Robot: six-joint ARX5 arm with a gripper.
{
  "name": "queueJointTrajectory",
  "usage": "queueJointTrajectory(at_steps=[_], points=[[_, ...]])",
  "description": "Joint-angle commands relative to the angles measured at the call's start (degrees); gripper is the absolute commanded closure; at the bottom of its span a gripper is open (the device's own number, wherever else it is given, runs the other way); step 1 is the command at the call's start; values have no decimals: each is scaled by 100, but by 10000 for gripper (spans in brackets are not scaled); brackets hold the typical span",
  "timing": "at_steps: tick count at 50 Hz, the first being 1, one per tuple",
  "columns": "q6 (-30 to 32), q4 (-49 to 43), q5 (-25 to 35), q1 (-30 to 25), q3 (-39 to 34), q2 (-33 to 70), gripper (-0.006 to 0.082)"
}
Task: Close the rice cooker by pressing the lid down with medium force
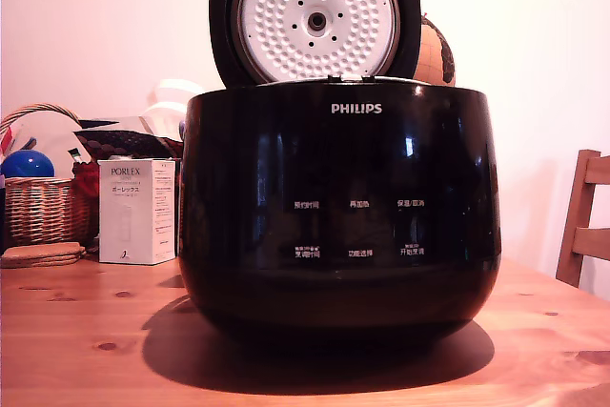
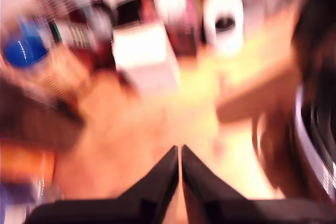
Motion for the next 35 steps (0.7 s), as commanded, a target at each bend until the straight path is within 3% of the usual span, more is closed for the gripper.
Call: queueJointTrajectory(at_steps=[1, 12, 24, 35], points=[[-13, 422, 138, 0, 13, 26, 786], [-11, 1884, 1110, 0, 13, 164, 786], [-114, 2736, 2245, 0, 13, 664, 786], [-275, 3630, 2745, 0, 13, 1222, 786]])
